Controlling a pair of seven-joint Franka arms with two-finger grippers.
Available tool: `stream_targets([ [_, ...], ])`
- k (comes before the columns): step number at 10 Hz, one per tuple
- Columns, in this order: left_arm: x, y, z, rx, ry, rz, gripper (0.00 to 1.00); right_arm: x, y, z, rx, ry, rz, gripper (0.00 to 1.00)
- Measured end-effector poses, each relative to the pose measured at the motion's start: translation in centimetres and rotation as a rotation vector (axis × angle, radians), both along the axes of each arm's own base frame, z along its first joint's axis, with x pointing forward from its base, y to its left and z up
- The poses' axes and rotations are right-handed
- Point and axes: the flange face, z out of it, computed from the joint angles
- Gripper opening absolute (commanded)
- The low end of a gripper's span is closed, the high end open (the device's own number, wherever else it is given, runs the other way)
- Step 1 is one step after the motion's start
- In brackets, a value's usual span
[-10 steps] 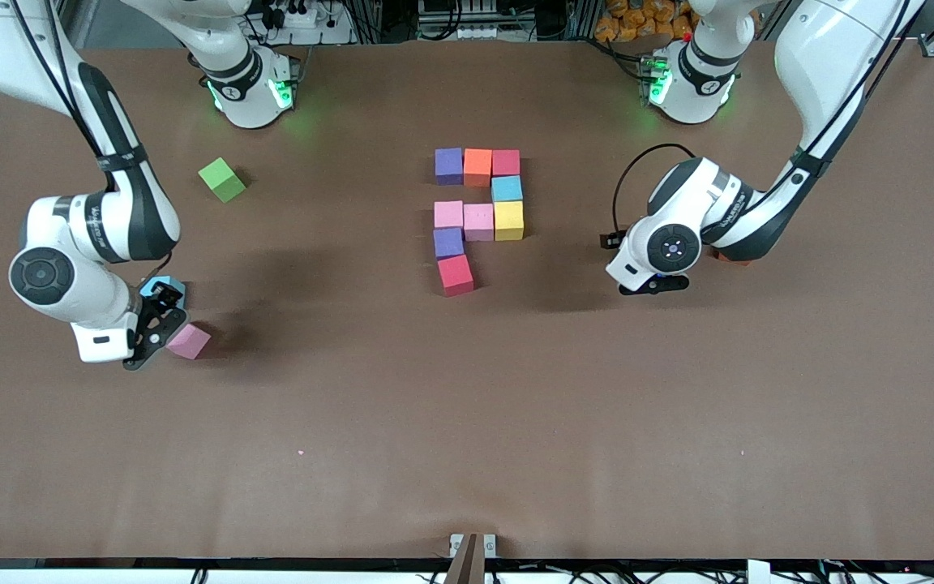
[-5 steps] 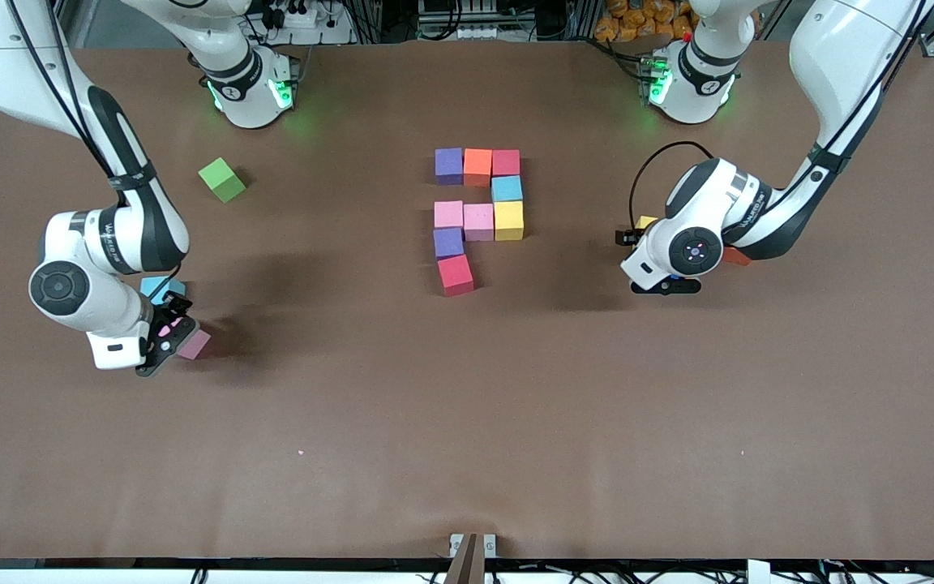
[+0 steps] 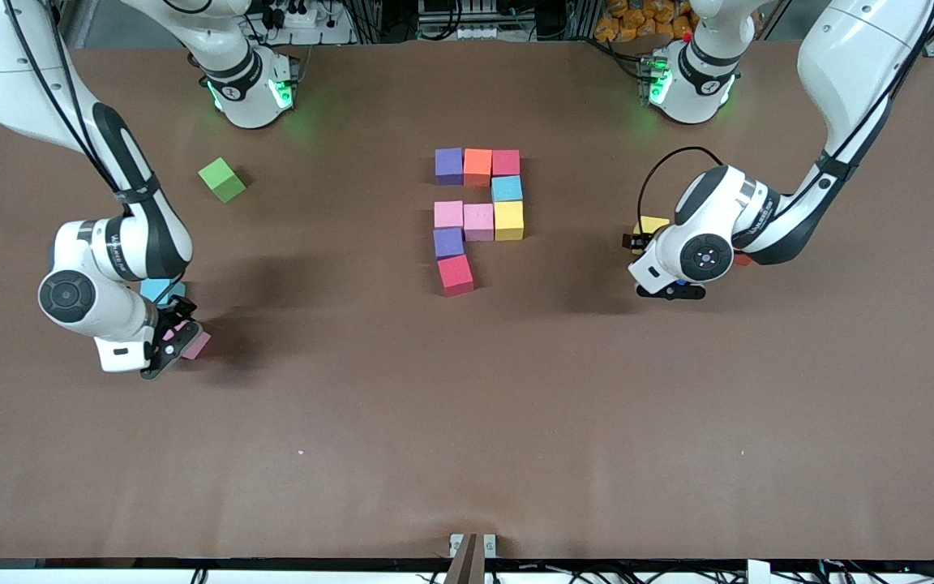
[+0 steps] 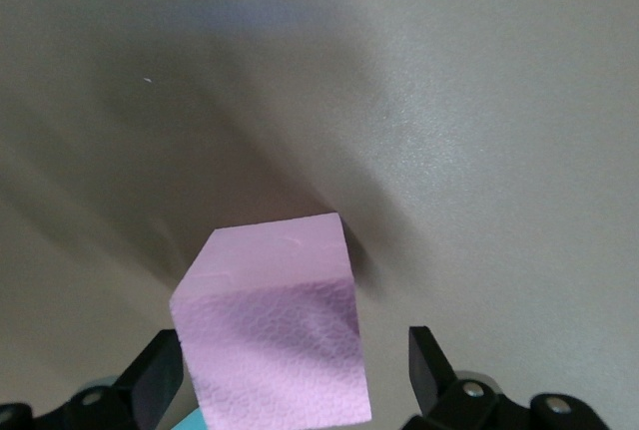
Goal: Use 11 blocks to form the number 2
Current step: 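Grasp the yellow cube with the left gripper while the right gripper grasps light-pink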
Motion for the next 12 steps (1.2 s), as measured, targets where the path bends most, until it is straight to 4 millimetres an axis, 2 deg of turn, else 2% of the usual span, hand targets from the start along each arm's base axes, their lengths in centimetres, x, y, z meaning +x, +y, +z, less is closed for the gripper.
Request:
stream_targets([
  [1,0.0,-0.1,-0.4,-0.009,0.002,0.001,1.0,0.0,0.0,-0.1,0.002,-0.003,0.0,0.9],
  [2,-0.1,-0.2,-0.8,-0.015,0.005,-0.001,1.0,0.1,0.1,-0.2,0.005,-0.01,0.001,0.71],
  [4,-0.3,-0.3,-1.5,-0.018,0.011,-0.013,1.0,0.1,0.1,-0.5,0.007,-0.013,0.001,0.18],
  [5,-0.4,-0.4,-1.7,-0.019,0.015,-0.016,1.0,0.1,0.1,-0.5,0.011,-0.013,-0.004,0.0],
  [8,-0.5,-0.4,-1.9,-0.018,0.019,-0.018,1.0,0.4,0.6,0.0,0.056,-0.001,-0.065,0.0],
  [9,-0.6,-0.4,-1.9,-0.018,0.02,-0.019,1.0,1.0,1.5,0.8,0.076,0.014,-0.098,0.0],
  [11,-0.7,-0.5,-2.0,-0.018,0.021,-0.02,1.0,2.4,5.0,3.6,0.078,0.055,-0.19,0.0],
  [12,-0.7,-0.5,-2.0,-0.018,0.021,-0.021,0.8,2.9,7.4,5.0,0.078,0.068,-0.251,0.0],
])
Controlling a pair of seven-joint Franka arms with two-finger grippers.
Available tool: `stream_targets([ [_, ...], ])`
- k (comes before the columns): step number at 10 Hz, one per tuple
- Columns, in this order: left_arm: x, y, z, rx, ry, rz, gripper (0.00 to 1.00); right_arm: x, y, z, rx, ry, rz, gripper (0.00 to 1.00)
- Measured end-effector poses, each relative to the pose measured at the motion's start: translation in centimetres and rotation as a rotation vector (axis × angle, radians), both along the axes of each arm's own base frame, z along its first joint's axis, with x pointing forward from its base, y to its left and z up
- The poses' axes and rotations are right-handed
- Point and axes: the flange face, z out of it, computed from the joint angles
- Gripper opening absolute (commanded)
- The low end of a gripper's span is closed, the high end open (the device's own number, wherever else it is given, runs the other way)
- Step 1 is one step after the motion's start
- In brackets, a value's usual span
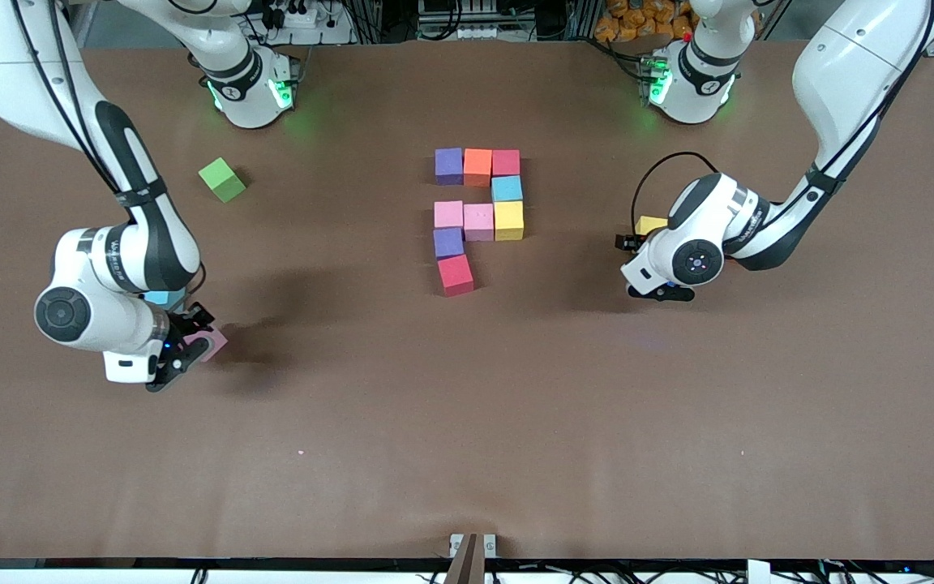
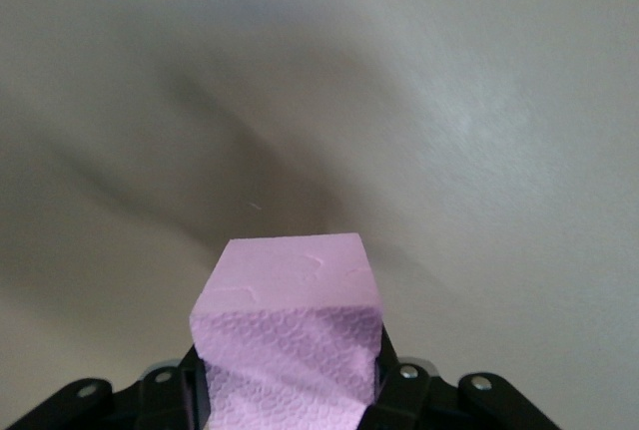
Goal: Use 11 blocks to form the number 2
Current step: 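Grasp the yellow cube with the left gripper while the right gripper grasps light-pink, then carry the light-pink cube with the right gripper beside the hot-pink cube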
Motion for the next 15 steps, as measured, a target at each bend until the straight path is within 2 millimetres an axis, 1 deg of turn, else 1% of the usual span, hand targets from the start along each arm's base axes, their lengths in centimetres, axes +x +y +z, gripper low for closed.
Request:
stream_targets([
  [1,0.0,0.0,0.0,0.0,0.0,-0.001,0.45,0.2,2.7,0.9,0.013,0.017,-0.073,0.0],
  [2,-0.1,0.0,0.0,0.0,0.001,-0.001,0.19,0.0,5.4,1.7,0.033,0.043,-0.177,0.0],
  [3,-0.1,-0.1,-0.1,0.0,0.002,-0.003,0.04,-0.2,8.1,2.4,0.041,0.075,-0.3,0.0],
  [4,-0.2,-0.2,0.0,0.001,0.002,-0.004,0.0,-0.9,11.3,3.1,0.04,0.119,-0.433,0.0],
  [6,-0.2,-0.2,0.0,0.003,0.002,-0.003,0.0,-2.6,18.1,4.7,0.009,0.187,-0.67,0.0],
  [8,0.0,0.1,0.2,0.014,0.006,0.009,0.0,-4.4,24.6,7.6,-0.063,0.221,-0.915,0.0],
  [9,0.4,0.6,0.6,0.033,0.011,0.028,0.0,-5.4,27.4,8.8,-0.098,0.229,-1.033,0.0],
  [10,1.2,1.1,1.3,0.055,0.007,0.059,0.0,-6.6,30.2,9.7,-0.136,0.236,-1.152,0.0],
  [12,3.5,3.0,3.6,0.092,-0.01,0.132,0.0,-9.3,35.0,10.4,-0.213,0.232,-1.35,0.0],
  [13,4.7,4.1,4.9,0.106,-0.016,0.195,0.0,-10.4,37.1,10.6,-0.231,0.222,-1.442,0.0],
  [15,6.3,5.0,7.3,0.136,-0.025,0.303,0.0,-11.9,40.9,10.8,-0.208,0.204,-1.627,0.0],
])
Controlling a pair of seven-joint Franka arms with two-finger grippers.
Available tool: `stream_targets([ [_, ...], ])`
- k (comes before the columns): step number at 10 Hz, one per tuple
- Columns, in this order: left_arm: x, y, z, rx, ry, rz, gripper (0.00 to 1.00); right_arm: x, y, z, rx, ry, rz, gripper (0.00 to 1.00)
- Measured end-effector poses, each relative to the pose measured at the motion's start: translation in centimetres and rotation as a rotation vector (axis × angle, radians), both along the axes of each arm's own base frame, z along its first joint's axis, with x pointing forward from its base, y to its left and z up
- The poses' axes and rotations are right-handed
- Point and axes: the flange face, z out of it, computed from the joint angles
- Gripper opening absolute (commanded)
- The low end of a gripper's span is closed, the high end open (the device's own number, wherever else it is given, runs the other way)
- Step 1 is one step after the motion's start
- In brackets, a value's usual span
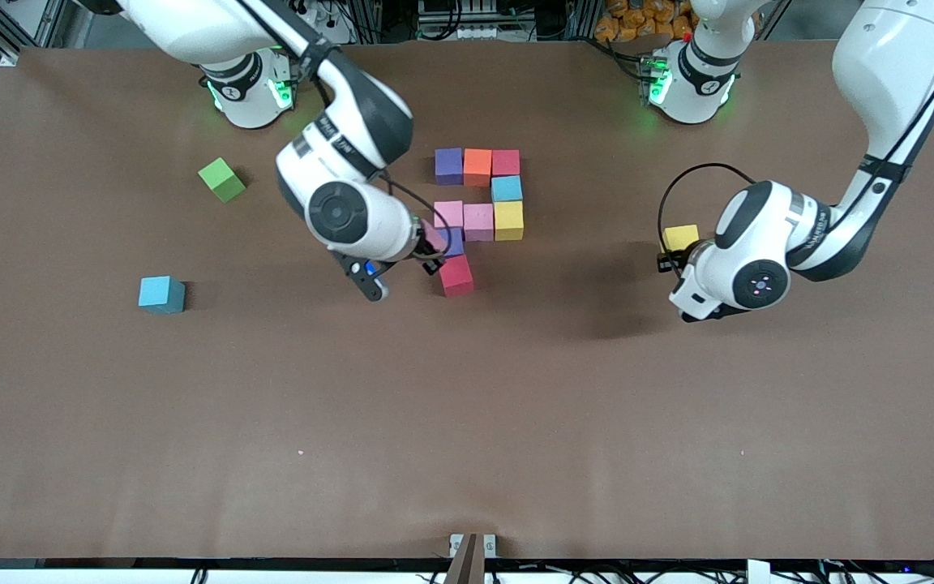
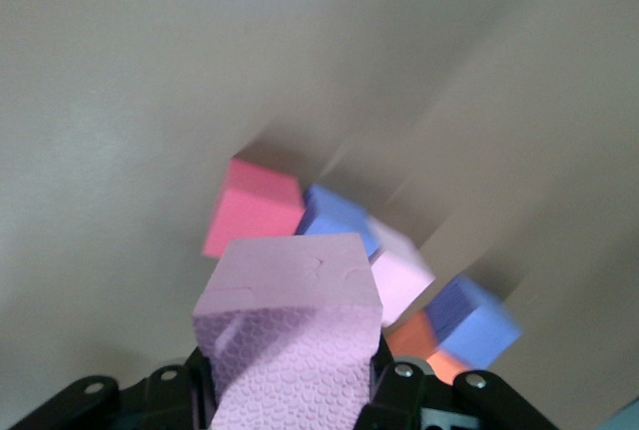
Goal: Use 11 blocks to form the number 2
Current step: 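Carry the light-pink cube with the right gripper beside the hot-pink cube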
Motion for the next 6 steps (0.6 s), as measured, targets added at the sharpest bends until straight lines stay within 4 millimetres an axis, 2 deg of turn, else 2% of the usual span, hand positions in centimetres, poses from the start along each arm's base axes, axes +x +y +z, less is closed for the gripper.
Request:
stream_targets([
  [3,2.2,1.0,2.7,-0.012,-0.028,0.144,0.0,-2.8,5.3,-0.8,0.0,-0.064,-0.129,0.0],
  [6,2.8,0.5,3.7,-0.018,-0.032,0.228,0.0,-4.7,9.2,-4.3,-0.037,-0.178,-0.191,0.0],
])
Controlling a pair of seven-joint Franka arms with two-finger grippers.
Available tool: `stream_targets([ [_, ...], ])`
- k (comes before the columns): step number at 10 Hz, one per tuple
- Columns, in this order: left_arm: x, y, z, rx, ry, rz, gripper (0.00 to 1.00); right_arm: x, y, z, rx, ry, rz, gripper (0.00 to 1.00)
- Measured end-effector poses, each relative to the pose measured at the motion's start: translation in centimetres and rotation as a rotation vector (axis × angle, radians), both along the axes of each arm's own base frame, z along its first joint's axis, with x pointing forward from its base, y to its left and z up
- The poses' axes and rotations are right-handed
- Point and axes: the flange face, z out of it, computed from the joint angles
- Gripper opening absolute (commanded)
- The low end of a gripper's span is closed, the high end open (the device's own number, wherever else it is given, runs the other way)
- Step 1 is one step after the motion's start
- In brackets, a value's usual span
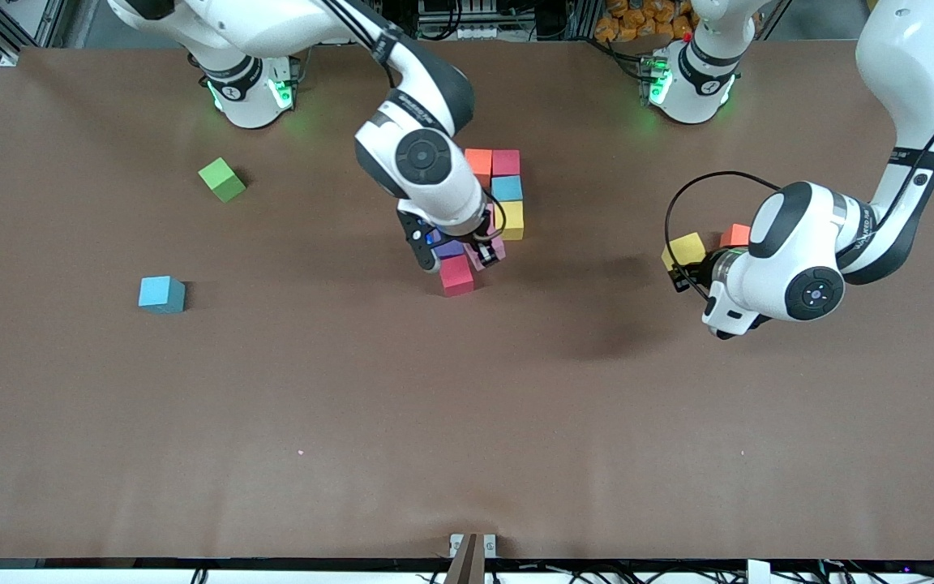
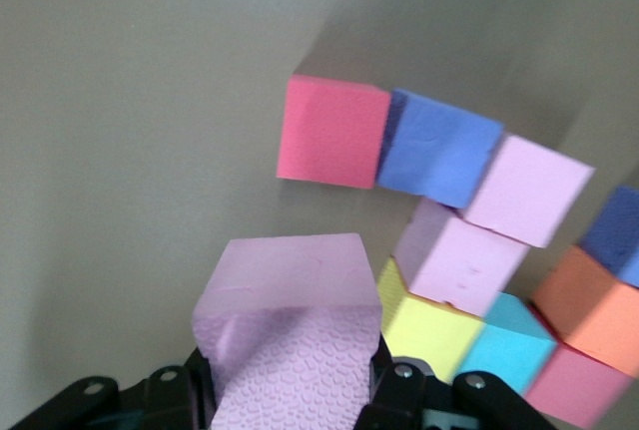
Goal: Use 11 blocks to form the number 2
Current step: 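Carry the light-pink cube with the right gripper beside the hot-pink cube, then lower the light-pink cube beside the hot-pink cube and open the right gripper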
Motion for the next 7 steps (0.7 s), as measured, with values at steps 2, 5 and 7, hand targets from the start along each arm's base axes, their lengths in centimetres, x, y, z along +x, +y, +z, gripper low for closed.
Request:
stream_targets([
  [2,0.1,-0.4,0.2,-0.008,0.002,0.019,0.0,-1.2,1.7,-2.3,-0.037,-0.031,-0.045,0.0],
  [5,0.3,-0.5,0.4,-0.007,0.0,0.042,0.0,-0.2,2.0,-3.7,-0.039,-0.035,-0.157,0.0],
  [7,0.7,-0.7,0.6,-0.014,-0.004,0.061,0.0,0.2,2.1,-4.7,-0.025,-0.037,-0.205,0.0],
])
